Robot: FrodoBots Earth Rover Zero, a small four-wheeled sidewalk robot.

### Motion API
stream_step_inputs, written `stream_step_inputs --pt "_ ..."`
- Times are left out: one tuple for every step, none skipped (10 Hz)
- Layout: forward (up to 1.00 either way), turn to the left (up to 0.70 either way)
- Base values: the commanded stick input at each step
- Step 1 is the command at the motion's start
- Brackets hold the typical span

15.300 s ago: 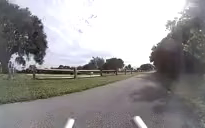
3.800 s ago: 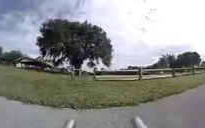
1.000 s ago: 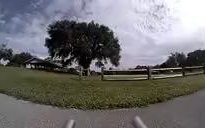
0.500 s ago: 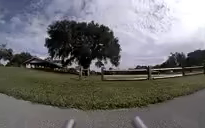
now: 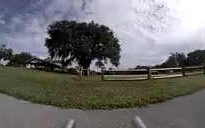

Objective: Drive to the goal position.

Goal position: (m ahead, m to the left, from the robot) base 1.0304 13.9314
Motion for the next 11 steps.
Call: stream_step_inputs --pt "0.06 0.01" --pt "0.06 0.01" --pt "0.06 0.01" --pt "0.42 0.05" --pt "0.69 0.03" --pt "0.69 0.03" --pt "0.69 0.03" --pt "0.69 0.03" --pt "0.67 0.03" --pt "0.06 0.01" --pt "0.06 0.01"
